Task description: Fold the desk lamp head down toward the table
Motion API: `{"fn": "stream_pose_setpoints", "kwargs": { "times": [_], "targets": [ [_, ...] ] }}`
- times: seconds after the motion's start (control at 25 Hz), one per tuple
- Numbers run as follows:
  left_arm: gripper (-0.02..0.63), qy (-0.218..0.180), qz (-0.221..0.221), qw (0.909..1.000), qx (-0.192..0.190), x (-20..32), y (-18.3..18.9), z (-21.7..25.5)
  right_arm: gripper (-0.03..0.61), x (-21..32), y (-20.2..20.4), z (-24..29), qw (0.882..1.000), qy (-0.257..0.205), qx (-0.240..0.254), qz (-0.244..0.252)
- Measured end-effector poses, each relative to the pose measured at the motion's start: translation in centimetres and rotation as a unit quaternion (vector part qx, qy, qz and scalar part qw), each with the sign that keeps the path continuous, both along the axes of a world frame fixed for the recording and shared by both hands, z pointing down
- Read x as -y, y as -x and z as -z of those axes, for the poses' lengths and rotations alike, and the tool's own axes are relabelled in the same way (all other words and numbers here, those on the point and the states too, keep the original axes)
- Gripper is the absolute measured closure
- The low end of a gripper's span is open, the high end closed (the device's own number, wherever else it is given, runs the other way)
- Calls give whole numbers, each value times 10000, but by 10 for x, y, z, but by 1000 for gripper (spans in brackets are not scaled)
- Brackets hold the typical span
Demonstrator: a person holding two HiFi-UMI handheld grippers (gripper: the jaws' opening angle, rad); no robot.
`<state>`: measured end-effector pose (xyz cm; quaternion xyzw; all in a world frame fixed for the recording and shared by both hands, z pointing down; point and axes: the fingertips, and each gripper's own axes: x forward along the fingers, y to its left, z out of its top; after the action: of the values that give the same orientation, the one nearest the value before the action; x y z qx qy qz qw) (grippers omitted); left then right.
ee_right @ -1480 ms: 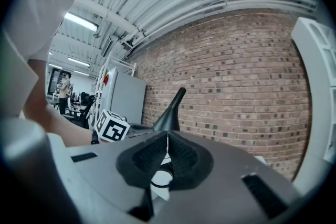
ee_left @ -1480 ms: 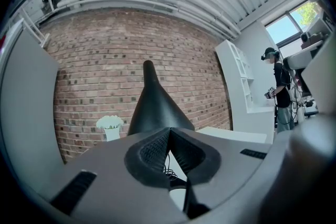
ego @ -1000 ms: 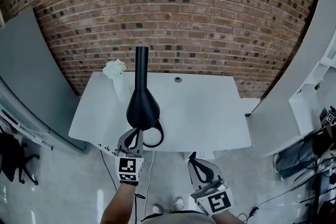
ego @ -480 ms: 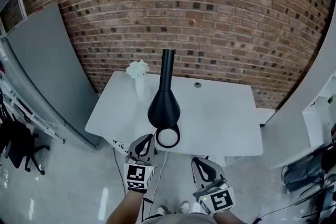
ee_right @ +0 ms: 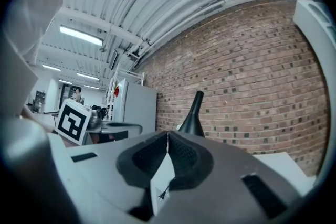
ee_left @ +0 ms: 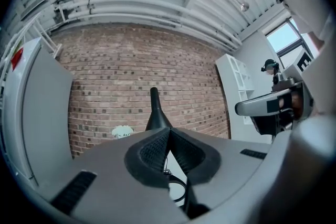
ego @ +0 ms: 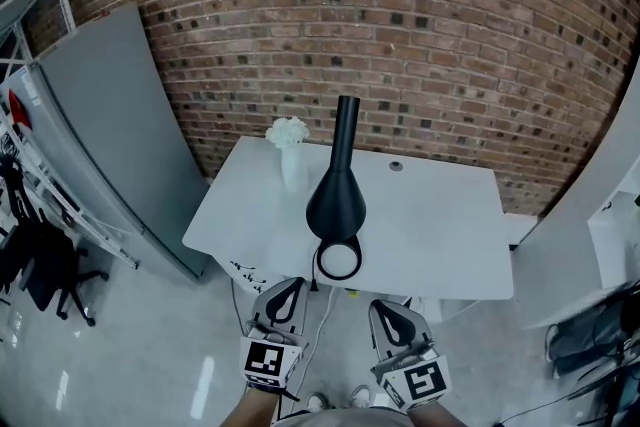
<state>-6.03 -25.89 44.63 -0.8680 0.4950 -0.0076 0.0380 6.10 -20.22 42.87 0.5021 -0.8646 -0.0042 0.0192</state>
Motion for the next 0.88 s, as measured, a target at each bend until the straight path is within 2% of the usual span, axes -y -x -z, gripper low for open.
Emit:
{"fn": "stream_pose_setpoints", "kwargs": {
  "times": [0.32, 0.6, 0.88],
  "targets": [
    [606, -78, 172, 9994, -289, -39, 31, 18, 560, -13, 18, 0, 9999, 54, 145, 56],
    [606, 21, 240, 9967, -777, -67, 44, 27, 560, -29, 22, -1, 9998, 139, 160, 30],
    [606, -48, 171, 9967, -793, -79, 45, 33, 560, -36, 25, 0, 9998, 133, 161, 46]
  ]
}}
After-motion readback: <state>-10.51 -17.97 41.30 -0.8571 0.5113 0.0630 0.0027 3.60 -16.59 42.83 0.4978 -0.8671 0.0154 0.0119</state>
